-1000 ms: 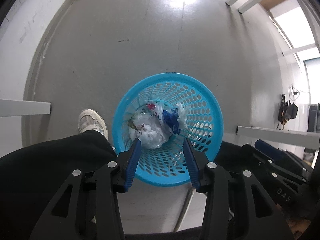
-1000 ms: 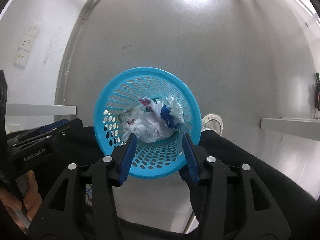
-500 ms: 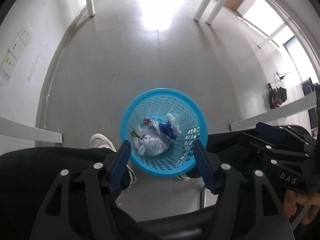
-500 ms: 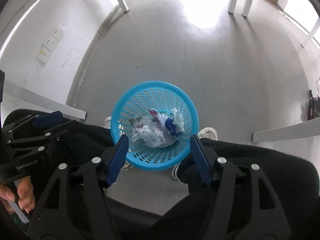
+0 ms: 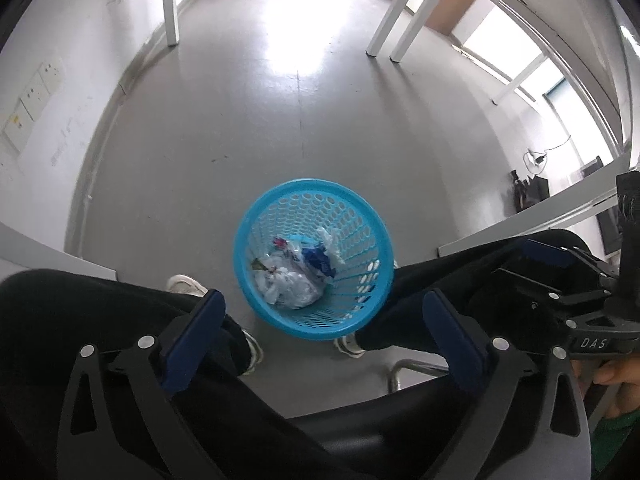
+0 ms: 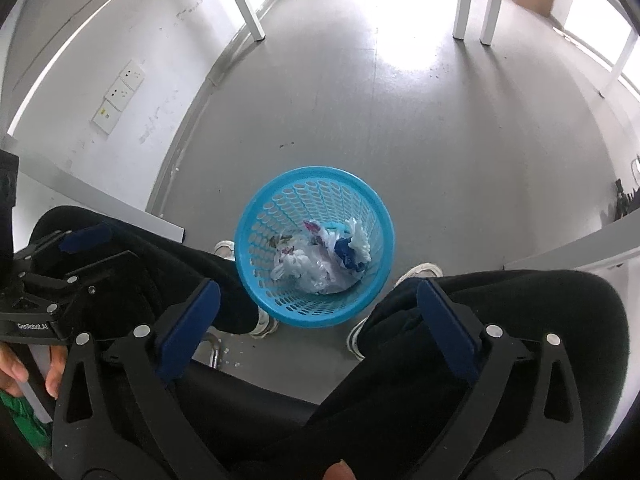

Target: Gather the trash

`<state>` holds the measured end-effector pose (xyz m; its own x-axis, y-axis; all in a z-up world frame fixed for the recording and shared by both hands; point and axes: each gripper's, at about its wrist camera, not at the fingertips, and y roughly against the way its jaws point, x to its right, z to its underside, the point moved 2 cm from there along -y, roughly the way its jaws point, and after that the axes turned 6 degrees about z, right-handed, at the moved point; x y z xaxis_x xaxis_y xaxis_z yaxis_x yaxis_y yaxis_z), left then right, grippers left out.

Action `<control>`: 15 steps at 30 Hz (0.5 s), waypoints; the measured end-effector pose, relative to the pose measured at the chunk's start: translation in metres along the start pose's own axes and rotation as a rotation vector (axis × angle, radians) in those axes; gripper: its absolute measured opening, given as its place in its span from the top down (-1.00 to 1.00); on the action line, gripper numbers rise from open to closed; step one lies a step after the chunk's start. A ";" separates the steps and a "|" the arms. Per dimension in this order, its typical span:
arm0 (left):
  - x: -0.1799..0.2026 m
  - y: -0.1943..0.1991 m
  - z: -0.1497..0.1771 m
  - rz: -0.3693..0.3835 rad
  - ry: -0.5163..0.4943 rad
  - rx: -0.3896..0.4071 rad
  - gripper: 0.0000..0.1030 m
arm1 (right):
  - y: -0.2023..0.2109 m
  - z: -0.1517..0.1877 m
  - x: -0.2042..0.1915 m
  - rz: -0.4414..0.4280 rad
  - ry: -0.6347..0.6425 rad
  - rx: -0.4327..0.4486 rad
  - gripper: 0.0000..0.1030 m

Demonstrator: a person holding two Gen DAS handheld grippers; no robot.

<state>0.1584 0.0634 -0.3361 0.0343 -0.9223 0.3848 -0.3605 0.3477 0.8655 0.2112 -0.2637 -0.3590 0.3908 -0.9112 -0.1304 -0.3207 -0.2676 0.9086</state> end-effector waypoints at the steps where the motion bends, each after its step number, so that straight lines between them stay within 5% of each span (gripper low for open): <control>1: -0.002 -0.004 0.000 0.002 0.003 -0.018 -0.89 | -0.002 0.000 -0.001 0.000 0.005 -0.006 -0.83; 15: -0.005 -0.006 0.001 -0.013 0.027 -0.028 -0.89 | -0.010 0.003 -0.004 -0.027 0.008 -0.030 -0.83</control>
<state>0.1595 0.0656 -0.3431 0.0639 -0.9220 0.3819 -0.3336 0.3409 0.8789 0.2104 -0.2581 -0.3685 0.4064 -0.9010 -0.1519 -0.2840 -0.2826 0.9162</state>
